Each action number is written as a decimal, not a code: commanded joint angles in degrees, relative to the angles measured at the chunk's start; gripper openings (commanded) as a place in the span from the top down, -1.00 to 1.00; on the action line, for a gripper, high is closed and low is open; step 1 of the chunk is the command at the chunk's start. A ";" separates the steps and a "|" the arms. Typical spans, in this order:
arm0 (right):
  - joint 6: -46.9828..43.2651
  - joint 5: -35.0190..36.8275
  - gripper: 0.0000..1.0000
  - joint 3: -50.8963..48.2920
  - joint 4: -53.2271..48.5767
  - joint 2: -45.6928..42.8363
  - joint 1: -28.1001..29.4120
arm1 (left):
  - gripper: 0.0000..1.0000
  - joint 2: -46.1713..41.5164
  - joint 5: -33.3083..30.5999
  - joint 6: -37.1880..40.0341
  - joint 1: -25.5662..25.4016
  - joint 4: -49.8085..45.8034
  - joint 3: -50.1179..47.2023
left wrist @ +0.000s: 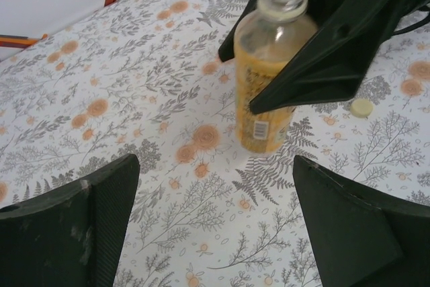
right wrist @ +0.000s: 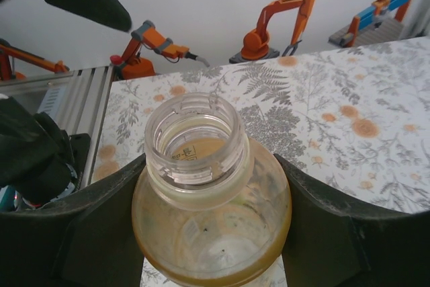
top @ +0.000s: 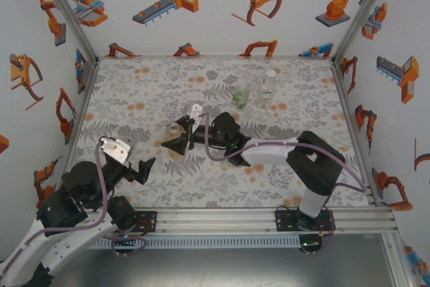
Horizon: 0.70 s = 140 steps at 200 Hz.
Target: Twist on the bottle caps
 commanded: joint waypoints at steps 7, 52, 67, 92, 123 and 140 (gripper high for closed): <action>-2.36 3.11 0.08 -3.18 -4.71 -8.77 -0.26 | -0.78 -0.85 2.30 1.12 0.52 5.62 -2.52; -4.95 5.84 0.09 -4.79 -20.62 -21.79 -0.75 | -0.84 1.18 7.42 2.26 0.54 17.35 -7.59; -5.70 8.12 0.12 -3.92 -27.94 -26.02 -0.72 | -0.85 2.82 10.63 2.95 0.55 20.22 -8.04; -6.07 12.76 0.16 -2.92 -37.40 -32.04 -0.69 | -0.86 9.36 16.91 3.44 0.55 24.82 -7.55; -5.77 14.85 0.19 -2.97 -42.25 -37.60 -0.71 | -0.90 14.91 28.94 3.84 0.55 31.77 -7.06; -4.85 14.20 0.22 -2.92 -43.07 -39.59 -0.71 | -0.94 17.55 35.92 3.59 0.55 37.53 -7.66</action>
